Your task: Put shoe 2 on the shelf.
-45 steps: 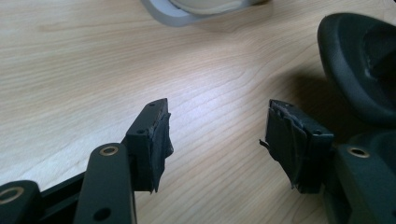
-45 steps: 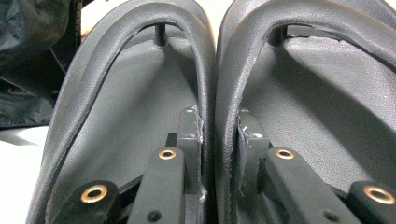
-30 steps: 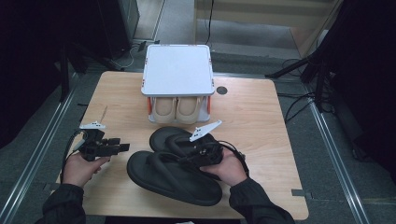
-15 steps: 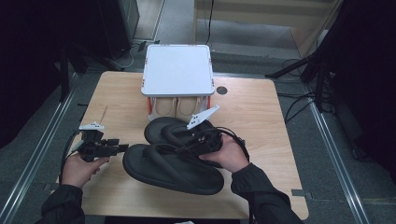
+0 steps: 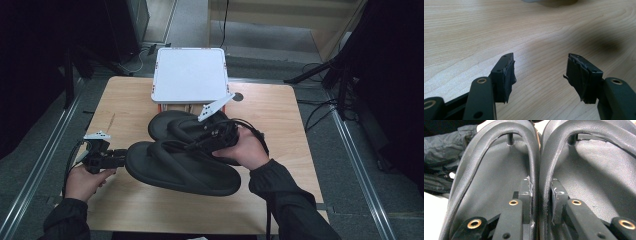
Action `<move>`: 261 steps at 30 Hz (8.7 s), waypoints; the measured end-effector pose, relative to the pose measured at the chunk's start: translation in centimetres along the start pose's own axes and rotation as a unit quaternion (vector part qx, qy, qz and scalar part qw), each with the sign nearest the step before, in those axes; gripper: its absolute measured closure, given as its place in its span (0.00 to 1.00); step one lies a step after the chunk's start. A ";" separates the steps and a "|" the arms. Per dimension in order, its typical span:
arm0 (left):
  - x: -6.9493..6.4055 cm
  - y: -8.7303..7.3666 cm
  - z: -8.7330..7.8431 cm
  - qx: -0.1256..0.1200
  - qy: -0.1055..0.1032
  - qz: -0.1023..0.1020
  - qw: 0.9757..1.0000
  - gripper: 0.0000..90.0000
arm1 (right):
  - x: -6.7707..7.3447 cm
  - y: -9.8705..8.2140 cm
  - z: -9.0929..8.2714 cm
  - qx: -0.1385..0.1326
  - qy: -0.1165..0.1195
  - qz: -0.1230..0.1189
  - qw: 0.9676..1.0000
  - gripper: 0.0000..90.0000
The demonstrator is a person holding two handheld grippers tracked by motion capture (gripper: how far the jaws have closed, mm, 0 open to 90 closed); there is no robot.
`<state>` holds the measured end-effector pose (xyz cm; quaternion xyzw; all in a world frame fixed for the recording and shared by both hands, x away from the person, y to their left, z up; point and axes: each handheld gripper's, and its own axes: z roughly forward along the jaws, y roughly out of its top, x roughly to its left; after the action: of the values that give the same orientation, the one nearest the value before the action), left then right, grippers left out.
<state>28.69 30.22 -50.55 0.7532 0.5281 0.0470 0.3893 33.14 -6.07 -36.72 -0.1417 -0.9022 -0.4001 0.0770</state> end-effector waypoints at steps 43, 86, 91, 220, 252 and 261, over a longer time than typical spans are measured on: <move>-0.5 0.2 0.6 0.002 -0.020 0.005 1.000 0.44 | -13.3 12.0 -0.6 -0.050 -0.264 0.236 0.934 0.84; -0.9 0.4 1.1 0.010 -0.039 0.017 0.999 0.44 | -16.7 15.0 4.5 -0.137 -0.400 0.401 0.812 0.72; -0.8 0.5 1.1 0.011 -0.041 0.016 0.999 0.44 | -17.0 15.0 4.6 -0.135 -0.401 0.395 0.816 0.71; -1.9 0.8 1.9 0.013 -0.030 0.035 0.999 0.43 | -1.0 -5.9 1.0 -0.142 -0.120 0.126 0.975 0.60; -2.3 0.9 2.0 0.016 -0.031 0.045 0.998 0.43 | -1.5 -15.9 -0.6 -0.164 -0.181 0.184 0.952 0.55; -2.9 1.0 2.2 0.018 -0.036 0.058 0.997 0.42 | -2.3 -17.3 0.2 -0.149 -0.203 0.198 0.947 0.53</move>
<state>29.22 26.45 -50.45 0.7910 0.4696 0.0328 0.3908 29.81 -17.44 -49.50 -0.4055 -0.7828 -0.4692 -0.0518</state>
